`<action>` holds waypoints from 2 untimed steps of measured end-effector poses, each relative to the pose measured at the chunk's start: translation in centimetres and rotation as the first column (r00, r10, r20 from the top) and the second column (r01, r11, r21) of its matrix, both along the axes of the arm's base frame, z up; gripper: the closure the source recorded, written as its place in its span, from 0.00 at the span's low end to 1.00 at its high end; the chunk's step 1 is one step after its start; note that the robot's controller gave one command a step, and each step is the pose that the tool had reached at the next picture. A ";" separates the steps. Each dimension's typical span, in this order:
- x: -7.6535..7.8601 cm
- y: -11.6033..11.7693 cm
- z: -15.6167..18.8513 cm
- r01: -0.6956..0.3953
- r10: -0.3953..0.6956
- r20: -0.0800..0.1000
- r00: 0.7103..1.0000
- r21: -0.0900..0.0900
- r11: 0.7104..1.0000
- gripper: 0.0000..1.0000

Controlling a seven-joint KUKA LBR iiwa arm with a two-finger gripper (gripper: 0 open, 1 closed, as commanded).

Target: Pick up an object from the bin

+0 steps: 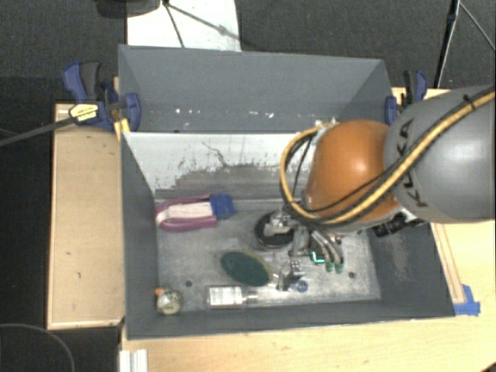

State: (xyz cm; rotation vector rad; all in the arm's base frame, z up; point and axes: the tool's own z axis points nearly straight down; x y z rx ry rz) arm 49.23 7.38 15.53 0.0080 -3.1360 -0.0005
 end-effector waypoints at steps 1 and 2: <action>2.3 -1.5 -4.9 0.076 -0.076 0.034 0.996 0.009 0.997 0.00; 1.7 -1.9 -5.7 0.084 -0.084 0.013 0.996 0.002 0.996 1.00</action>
Offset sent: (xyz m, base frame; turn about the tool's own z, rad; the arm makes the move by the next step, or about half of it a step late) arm 0.0220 -0.0276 -0.0853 0.1014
